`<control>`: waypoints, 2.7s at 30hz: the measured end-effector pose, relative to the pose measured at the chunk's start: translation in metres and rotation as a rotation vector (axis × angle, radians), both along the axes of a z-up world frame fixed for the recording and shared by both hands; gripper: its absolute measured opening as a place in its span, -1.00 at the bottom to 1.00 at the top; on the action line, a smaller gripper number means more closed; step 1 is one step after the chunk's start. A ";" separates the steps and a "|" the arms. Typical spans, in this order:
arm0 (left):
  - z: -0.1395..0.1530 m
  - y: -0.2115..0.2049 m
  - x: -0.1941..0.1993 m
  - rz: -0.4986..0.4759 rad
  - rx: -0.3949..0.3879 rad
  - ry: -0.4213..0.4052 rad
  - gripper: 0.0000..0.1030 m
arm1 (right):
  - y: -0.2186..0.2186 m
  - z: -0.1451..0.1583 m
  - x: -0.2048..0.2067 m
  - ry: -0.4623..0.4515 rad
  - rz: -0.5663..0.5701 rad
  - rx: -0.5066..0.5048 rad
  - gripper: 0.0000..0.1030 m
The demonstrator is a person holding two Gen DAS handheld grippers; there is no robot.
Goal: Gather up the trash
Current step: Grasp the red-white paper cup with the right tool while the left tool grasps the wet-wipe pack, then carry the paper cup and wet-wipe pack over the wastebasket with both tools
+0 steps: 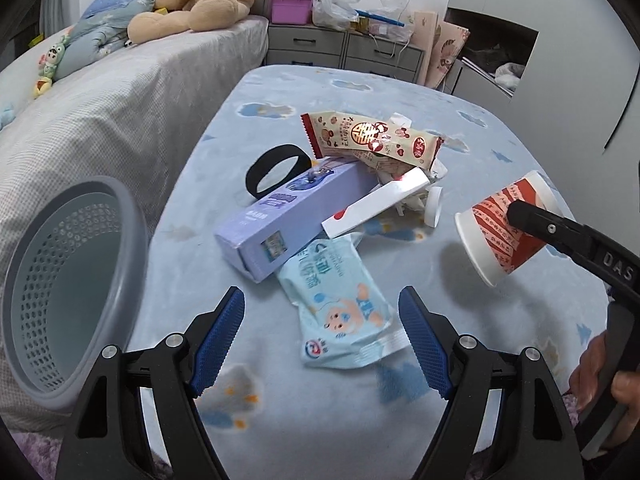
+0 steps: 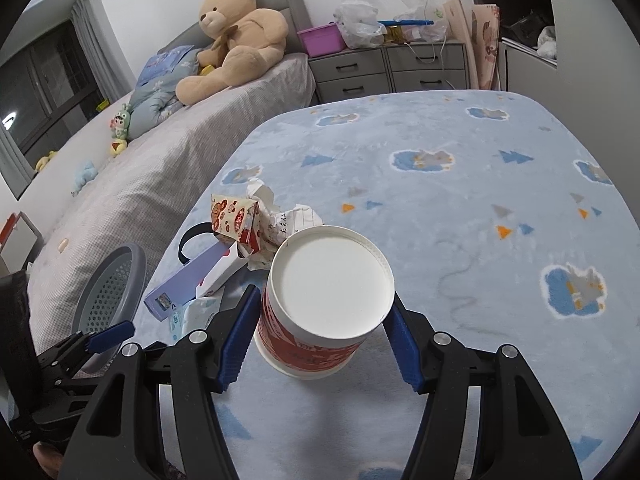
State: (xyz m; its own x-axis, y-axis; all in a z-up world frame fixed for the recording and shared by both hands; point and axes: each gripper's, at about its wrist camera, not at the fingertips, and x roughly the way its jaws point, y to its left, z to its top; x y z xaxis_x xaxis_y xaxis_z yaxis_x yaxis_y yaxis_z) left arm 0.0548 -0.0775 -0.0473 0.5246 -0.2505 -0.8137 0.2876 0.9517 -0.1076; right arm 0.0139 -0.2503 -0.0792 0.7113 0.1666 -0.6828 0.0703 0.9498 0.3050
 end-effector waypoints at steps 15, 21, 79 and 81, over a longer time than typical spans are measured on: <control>-0.027 -0.016 0.027 0.013 0.045 0.084 0.45 | -0.003 0.002 0.000 -0.002 0.007 -0.011 0.17; -0.034 -0.018 0.027 0.003 0.059 0.109 -0.13 | -0.004 0.001 0.000 -0.003 0.007 -0.011 0.17; 0.014 0.260 0.021 0.415 0.112 -0.107 -0.15 | 0.285 0.026 0.080 -0.061 0.488 -0.097 0.17; 0.011 0.266 0.021 0.432 0.111 -0.098 -0.15 | 0.294 0.024 0.083 -0.055 0.505 -0.112 0.17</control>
